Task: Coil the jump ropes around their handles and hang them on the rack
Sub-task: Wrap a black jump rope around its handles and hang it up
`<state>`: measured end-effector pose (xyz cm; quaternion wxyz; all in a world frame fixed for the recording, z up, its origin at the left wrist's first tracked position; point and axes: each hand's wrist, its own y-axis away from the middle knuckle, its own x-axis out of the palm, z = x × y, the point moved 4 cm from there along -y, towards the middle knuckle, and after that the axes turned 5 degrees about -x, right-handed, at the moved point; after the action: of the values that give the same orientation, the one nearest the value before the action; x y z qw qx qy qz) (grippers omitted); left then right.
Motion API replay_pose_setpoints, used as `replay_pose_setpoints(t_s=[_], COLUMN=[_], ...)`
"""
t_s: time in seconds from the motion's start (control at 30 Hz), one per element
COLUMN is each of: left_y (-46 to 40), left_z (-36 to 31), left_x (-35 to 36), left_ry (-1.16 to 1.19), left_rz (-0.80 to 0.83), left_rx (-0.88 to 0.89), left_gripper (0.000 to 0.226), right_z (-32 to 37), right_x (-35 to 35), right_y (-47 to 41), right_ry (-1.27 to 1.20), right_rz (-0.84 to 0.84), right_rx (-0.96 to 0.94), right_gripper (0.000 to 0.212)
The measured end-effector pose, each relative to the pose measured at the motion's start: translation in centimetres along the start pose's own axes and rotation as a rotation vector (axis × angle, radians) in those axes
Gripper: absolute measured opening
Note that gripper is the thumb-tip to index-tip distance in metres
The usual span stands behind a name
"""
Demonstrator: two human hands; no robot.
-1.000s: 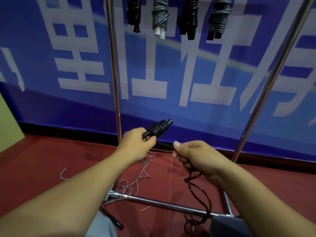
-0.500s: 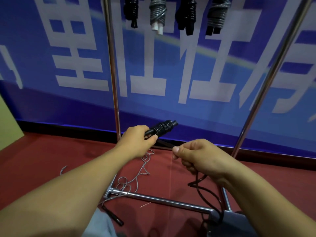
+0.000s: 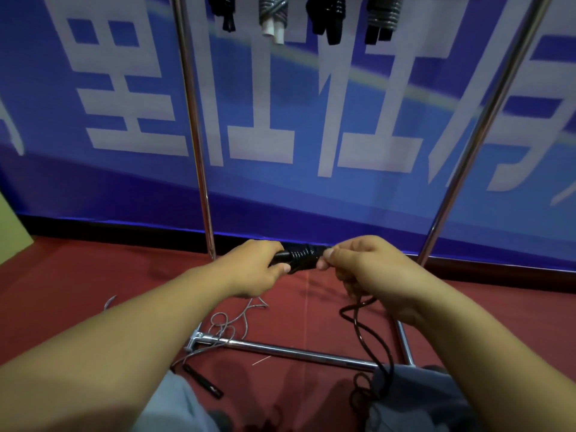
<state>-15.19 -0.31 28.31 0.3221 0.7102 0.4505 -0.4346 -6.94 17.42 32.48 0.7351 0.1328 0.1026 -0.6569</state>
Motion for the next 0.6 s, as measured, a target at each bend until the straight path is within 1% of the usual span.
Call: replay_pose_setpoints(t_s=[0.07, 0.17, 0.3, 0.4, 0.47, 0.53, 0.6], left_y=[0.2, 0.7, 1.2, 1.4, 1.7, 2.0, 2.4], left_z=[-0.4, -1.2, -1.8, -2.3, -2.7, -3.1, -3.6], left_x=[0.2, 0.6, 1.1, 1.3, 1.3, 1.2, 1.1], left_ry=[-0.018, -0.043, -0.076, -0.109, -0.117, -0.129, -0.116], left_rz=[0.040, 0.114, 0.200, 0.236, 0.253, 0.257, 0.261], left_rx=[0.026, 0.057, 0.086, 0.122, 0.140, 0.170, 0.202], left_gripper=[0.011, 0.014, 0.018, 0.012, 0.017, 0.021, 0.018], right_z=[0.0, -0.3, -0.7, -0.8, -1.0, -1.4, -1.7], right_x=[-0.3, -0.6, -0.6, -0.6, -0.6, -0.7, -1.1], right_y=[-0.1, -0.4, -0.5, -0.6, -0.7, -1.1, -1.5], right_ry=[-0.038, -0.096, -0.179, -0.251, -0.283, -0.276, -0.154], right_rz=[-0.038, -0.067, -0.061, -0.048, -0.028, -0.023, -0.053], right_rx=[0.021, 0.063, 0.147, 0.197, 0.222, 0.222, 0.182], right_gripper=[0.027, 0.030, 0.028, 0.024, 0.021, 0.021, 0.024])
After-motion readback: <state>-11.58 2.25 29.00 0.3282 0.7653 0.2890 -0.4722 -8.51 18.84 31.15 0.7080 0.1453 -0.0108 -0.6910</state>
